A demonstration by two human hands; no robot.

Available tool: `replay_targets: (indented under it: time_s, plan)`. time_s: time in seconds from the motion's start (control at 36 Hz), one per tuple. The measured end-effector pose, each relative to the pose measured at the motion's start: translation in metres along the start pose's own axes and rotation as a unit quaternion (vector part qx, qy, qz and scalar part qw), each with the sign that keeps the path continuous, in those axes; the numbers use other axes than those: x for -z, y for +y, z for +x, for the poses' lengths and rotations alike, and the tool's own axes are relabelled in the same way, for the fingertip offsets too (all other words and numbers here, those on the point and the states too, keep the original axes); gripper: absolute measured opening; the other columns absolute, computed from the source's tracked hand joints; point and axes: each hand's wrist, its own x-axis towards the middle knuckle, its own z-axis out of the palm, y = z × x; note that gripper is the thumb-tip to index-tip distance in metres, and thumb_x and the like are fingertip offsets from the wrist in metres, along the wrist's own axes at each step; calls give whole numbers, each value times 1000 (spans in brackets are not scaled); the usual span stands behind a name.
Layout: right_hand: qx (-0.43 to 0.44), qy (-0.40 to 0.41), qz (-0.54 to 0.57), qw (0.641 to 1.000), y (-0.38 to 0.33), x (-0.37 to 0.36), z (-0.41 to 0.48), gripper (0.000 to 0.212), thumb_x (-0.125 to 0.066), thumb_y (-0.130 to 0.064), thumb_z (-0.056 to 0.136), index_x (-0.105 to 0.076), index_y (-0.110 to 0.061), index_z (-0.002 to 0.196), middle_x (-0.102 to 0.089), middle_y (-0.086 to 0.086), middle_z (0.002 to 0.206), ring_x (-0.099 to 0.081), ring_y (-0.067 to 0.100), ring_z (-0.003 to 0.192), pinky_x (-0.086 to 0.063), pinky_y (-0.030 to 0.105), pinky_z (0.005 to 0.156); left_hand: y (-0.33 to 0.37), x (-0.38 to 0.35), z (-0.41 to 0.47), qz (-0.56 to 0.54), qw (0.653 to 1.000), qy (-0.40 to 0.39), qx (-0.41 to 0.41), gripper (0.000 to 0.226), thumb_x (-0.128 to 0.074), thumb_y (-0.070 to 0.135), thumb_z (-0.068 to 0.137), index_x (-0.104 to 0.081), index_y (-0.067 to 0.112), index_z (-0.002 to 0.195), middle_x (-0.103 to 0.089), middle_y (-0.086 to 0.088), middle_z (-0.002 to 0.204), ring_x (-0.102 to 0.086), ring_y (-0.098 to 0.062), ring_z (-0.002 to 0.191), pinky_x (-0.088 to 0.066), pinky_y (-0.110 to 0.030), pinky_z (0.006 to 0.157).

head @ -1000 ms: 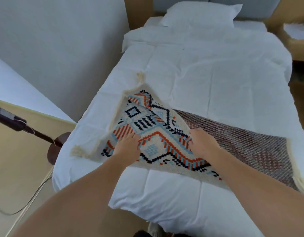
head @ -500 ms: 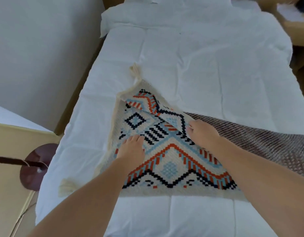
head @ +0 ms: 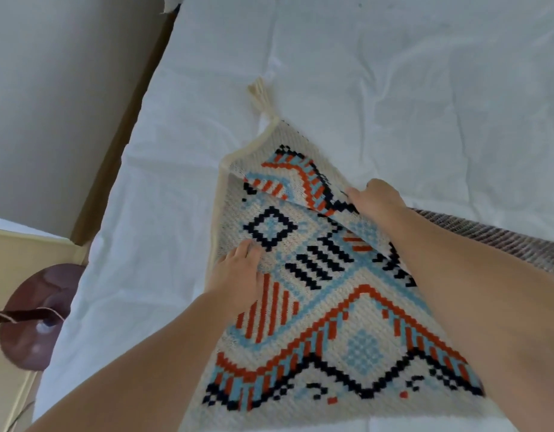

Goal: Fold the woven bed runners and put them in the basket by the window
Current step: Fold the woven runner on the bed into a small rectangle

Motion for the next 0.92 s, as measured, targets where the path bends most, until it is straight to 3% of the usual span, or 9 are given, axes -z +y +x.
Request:
replay_targets:
  time_s: [0.11,0.17,0.31,0.5,0.58,0.67,0.75,0.83,0.92]
  plan:
    - [-21,-17,-13,1000,-2,2,1,77,-43,-64,90,-39,-8,142,-49,15,139,-51,34,117,-47,42,95,7,10,12,5,1000,-3,-11,53,-36,31,98,-21,21,148,-19,-4,156,-28,-23,140,-24,-39,115]
    - [-29,-53,7,998,-2,3,2,83,-47,-65,89,-36,-3,143,-45,17,143,-51,35,121,-46,38,90,12,18,19,4,999,13,-30,51,-35,30,98,-24,20,147,-23,-4,154,-31,-22,138,-26,-39,114]
    - [-30,-18,73,997,-9,2,-5,42,-61,-42,84,-54,-5,103,-60,5,88,-56,19,73,-48,29,63,14,34,30,5,997,46,-57,48,-35,27,98,-28,19,145,-30,-3,150,-32,-21,135,-28,-37,113]
    - [108,12,46,993,-13,-8,-62,14,-49,-23,98,-52,-15,87,-58,1,78,-55,14,63,-41,23,49,35,71,61,-63,992,86,-74,62,-41,3,93,-21,21,148,-23,-1,155,-27,-23,140,-30,-42,113]
    - [144,-22,6,989,-12,-14,-88,23,-48,-18,98,-45,-22,76,-57,-4,80,-57,10,69,-44,19,54,45,91,79,-41,992,75,-96,89,-48,-8,82,-7,34,149,-4,4,159,-41,-29,129,-54,-40,84]
    - [197,-7,-29,980,-9,-17,-104,7,-49,-17,98,-55,-18,93,-47,-4,87,-47,14,73,-36,25,61,50,106,94,20,990,56,-130,105,-53,-14,73,-4,39,149,14,11,158,-51,-30,118,-57,-34,66]
    - [223,-3,-27,974,-3,-21,-111,10,-47,-17,99,-57,-15,101,-43,-3,87,-44,16,74,-34,28,66,48,106,102,61,987,32,-143,84,-54,-10,78,-29,34,146,8,9,160,-51,-28,121,-57,-37,75]
    - [228,0,-40,973,5,-27,-118,10,-48,-19,99,-57,-14,101,-43,-4,89,-45,16,77,-36,28,67,42,99,103,69,983,16,-167,40,-53,5,89,-55,22,126,-27,-2,154,-53,-29,118,-53,-41,87]
    - [214,3,-51,975,11,-31,-125,7,-50,-22,98,-55,-17,100,-47,-4,91,-47,15,77,-40,29,66,37,93,96,0,986,46,-157,10,-46,16,97,-56,17,98,-57,-4,108,-61,-18,84,-52,-32,68]
